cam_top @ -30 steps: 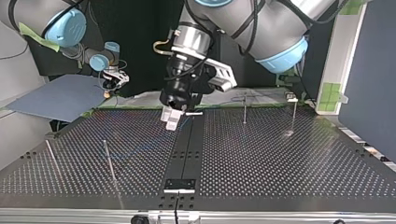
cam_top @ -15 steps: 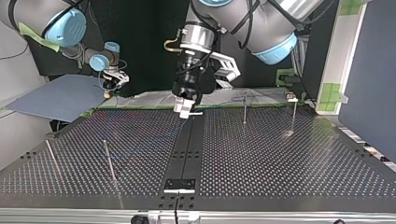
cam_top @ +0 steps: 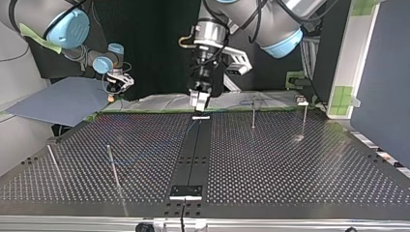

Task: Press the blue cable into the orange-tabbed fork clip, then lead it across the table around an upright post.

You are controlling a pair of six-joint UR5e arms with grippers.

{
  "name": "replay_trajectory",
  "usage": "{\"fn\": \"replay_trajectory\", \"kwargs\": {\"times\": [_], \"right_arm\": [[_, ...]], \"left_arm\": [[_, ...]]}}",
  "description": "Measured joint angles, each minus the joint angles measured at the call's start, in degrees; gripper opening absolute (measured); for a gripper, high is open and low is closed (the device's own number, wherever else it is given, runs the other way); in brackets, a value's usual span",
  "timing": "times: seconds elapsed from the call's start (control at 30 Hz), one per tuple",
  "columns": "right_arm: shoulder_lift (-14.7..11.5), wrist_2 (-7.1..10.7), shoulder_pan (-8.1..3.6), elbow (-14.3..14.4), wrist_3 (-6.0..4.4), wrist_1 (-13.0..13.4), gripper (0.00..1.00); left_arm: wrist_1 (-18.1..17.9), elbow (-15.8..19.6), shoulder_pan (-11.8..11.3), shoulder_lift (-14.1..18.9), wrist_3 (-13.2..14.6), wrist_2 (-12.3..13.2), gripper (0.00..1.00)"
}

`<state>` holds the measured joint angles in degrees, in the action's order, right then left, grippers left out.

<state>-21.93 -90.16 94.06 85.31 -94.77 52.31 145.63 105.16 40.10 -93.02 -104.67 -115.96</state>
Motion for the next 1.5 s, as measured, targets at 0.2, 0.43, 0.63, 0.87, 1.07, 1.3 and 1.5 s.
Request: {"fn": "replay_trajectory", "kwargs": {"times": [0.2, 0.43, 0.63, 0.87, 1.07, 1.3, 1.5], "right_arm": [[0.0, 0.1, 0.0, 0.0, 0.16, 0.0, 0.0], [0.0, 0.14, 0.05, 0.0, 0.2, 0.0, 0.0], [0.0, 0.15, 0.05, -0.1, 0.18, -0.1, 0.0], [0.0, 0.15, 0.06, -0.2, 0.2, -0.1, 0.0], [0.0, 0.15, 0.0, -0.2, 0.26, -0.2, 0.0], [0.0, 0.18, -0.18, -0.2, 0.33, -0.3, 0.0], [0.0, 0.23, -0.16, -0.2, 0.56, -0.4, 0.0]], "left_arm": [[-3.3, 3.3, 0.0, -0.1, 0.0, -0.1, 1.0], [-7.6, 7.6, -0.1, -0.6, -0.2, -0.9, 1.0], [-10.8, 11.0, -0.2, -3.2, -0.1, -1.8, 1.0], [-11.8, 14.7, -0.5, -6.4, -0.1, -1.6, 1.0], [-11.9, 17.8, -0.8, -6.9, -0.1, -1.5, 1.0], [-12.9, 21.6, -1.1, -6.9, 0.8, -1.5, 1.0], [-14.5, 24.9, -1.3, -6.9, 3.2, -1.8, 1.0]]}}
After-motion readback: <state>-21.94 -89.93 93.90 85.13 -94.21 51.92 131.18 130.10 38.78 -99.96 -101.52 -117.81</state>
